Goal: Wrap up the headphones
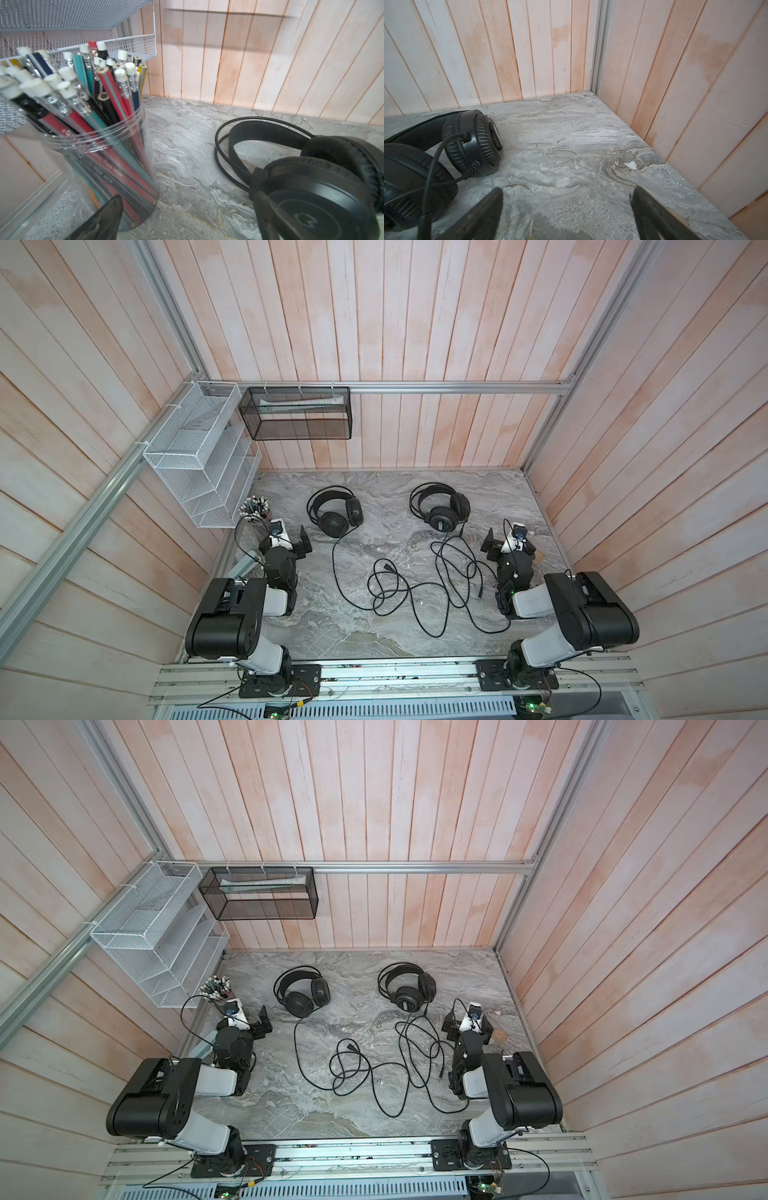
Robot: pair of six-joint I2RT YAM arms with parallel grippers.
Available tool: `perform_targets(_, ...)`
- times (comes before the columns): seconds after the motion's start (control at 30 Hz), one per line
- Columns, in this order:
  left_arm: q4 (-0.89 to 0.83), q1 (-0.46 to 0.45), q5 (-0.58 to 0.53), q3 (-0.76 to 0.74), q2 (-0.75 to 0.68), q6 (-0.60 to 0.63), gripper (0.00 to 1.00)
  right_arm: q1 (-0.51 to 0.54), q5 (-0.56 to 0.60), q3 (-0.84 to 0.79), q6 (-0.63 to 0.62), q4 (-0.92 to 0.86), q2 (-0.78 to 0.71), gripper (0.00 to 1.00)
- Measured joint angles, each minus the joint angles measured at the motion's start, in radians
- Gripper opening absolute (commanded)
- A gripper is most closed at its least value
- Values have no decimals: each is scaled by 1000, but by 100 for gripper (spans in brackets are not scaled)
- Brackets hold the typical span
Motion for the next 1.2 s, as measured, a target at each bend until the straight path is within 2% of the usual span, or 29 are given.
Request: perform_targets(1.2, 0, 0, 0, 0, 0, 0, 99, 0, -13, 9, -3, -32, -16, 97)
